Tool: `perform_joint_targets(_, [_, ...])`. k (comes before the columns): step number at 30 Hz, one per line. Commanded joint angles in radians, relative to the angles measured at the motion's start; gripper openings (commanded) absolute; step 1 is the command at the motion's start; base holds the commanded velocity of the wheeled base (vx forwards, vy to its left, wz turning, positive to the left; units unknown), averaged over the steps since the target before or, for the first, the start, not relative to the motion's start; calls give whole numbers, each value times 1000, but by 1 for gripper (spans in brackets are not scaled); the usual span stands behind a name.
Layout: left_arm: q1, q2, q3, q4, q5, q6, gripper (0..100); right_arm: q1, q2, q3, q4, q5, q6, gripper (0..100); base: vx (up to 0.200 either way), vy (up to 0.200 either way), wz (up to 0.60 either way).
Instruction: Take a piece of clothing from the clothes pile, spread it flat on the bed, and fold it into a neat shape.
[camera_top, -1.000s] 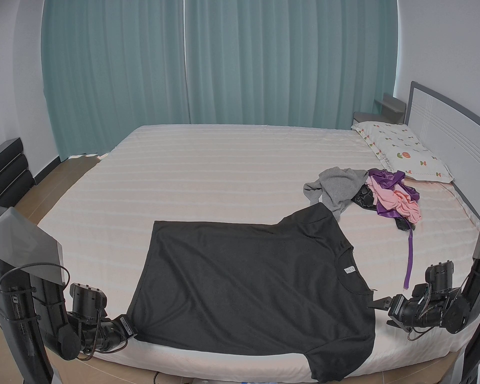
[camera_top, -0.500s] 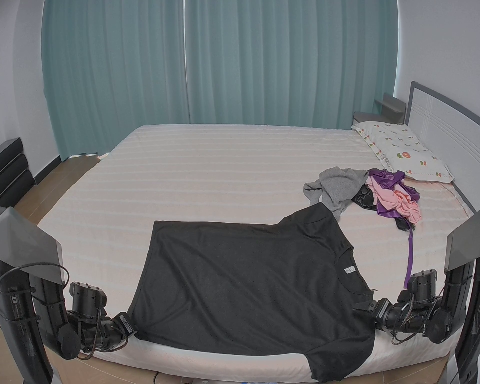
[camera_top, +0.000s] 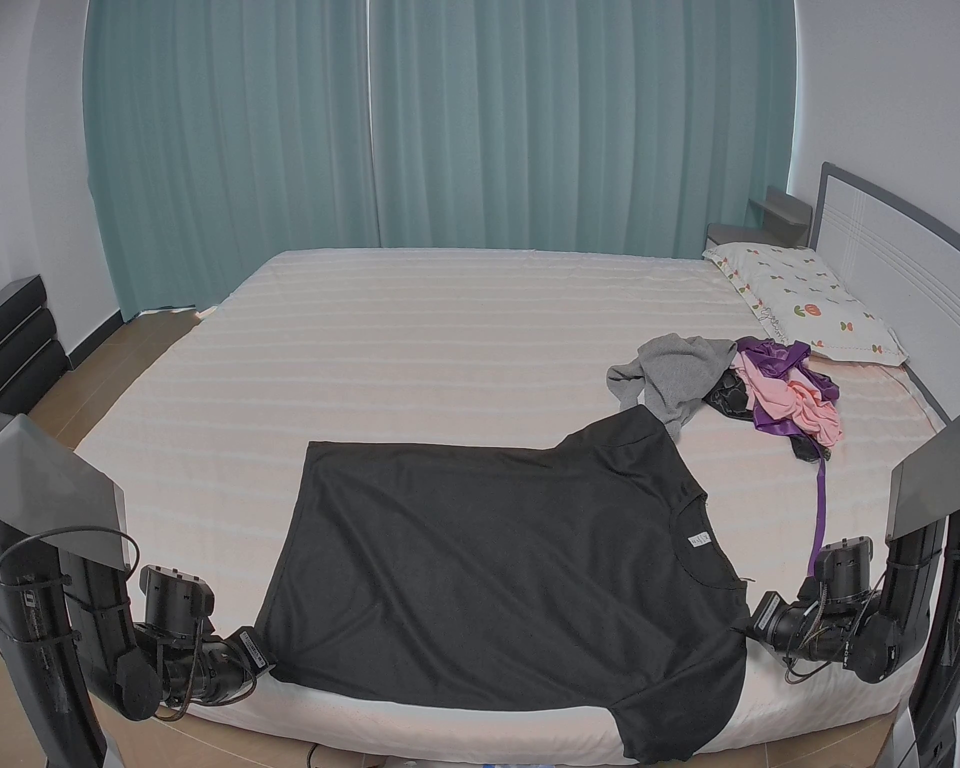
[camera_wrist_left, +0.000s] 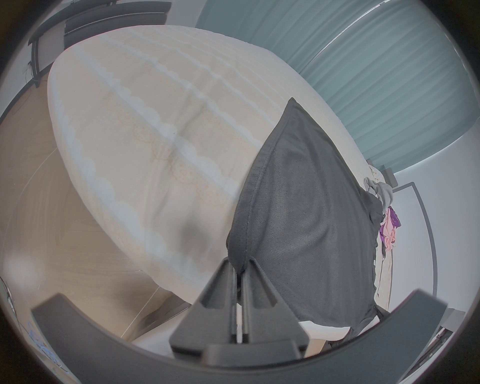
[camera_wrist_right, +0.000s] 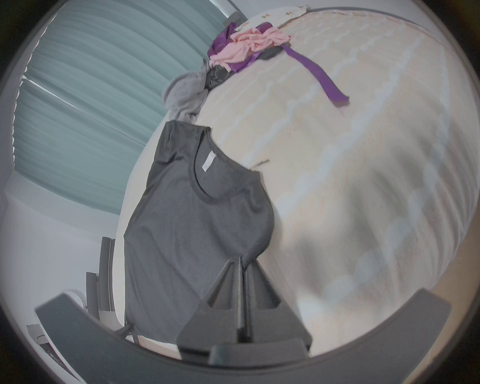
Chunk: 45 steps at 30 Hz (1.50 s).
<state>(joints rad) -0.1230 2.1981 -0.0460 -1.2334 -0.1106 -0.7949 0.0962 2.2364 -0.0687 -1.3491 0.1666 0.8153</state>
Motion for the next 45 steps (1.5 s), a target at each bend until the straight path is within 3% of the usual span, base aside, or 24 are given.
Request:
perform_joint_targets(1, [0,2,0,-1,0,-1,0,-4,-27,-23,1,-12,1,0,0,0,0])
perform_joint_targets(21, [0,-1,1,0,-6,-15,0,5,-52,-120,18,-33,-4,0,0,0,0])
perform_joint_targets(22, [0,-3,1,0,-6,-15,0,5,-50,-120,16,-33,-2,100,0,0,0])
perform_joint_targets(31, [0,-3,1,-1,-6,-21,0,-23,-64,-31,-4,-19,2,100,0,0,0])
perform_joint_targets(36, [-1,-9,0,-1,-6,-43,0,-27,-58,69,-93,31,-19,100,0,0,0])
perform_joint_targets(41, [-3,-9,3,-1,-6,-43,0,-15,-96,69,-71,36,-42,100,0,0,0])
perform_joint_targets(45, [-4,-9,1,-1,-6,-43,0,-1,-136,69,39,45,-131,100,0,0,0])
